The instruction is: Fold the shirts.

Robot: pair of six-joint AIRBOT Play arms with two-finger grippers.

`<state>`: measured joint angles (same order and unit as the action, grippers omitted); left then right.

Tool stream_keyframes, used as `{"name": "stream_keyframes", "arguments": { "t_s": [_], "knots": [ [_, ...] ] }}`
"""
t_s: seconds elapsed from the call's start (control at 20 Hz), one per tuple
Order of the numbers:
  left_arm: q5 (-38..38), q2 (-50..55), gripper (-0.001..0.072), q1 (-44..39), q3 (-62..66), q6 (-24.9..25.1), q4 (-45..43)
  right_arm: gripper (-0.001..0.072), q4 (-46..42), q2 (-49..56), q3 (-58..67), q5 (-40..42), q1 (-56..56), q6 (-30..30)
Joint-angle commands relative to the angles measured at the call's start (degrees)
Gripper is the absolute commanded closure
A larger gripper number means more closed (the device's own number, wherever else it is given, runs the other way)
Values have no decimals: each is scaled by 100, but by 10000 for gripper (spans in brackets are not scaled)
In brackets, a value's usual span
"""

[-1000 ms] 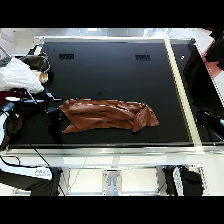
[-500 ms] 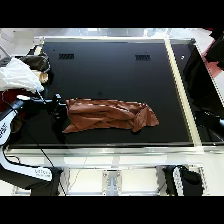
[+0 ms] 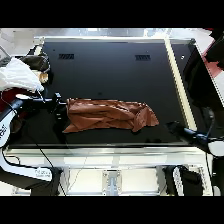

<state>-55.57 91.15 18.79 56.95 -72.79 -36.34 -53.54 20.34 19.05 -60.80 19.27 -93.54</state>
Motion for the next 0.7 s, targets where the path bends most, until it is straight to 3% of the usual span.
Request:
{"name": "stream_keyframes", "arguments": {
  "t_s": [0.0, 0.2, 0.3, 0.4, 0.65],
  "knots": [
    [-59, -83, 697, -4, 2, 0, 0, 226, 2271, 382, -874, 669, -4, 927],
    [-57, -83, 697, -7, 2, 0, -2, 225, 3003, 1119, -874, 459, -267, 1360],
    [-76, -83, 697, -7, 2, 0, -2, 225, 3735, 1550, -874, 992, -883, 1823],
    [-149, -83, 697, -7, 2, 0, -2, 224, 3936, 1989, -874, 1665, -1561, 1829],
    [-153, -83, 697, -4, 2, 2, -4, 226, 4330, 2769, -793, 2476, -2629, 1847]
  ]
}}
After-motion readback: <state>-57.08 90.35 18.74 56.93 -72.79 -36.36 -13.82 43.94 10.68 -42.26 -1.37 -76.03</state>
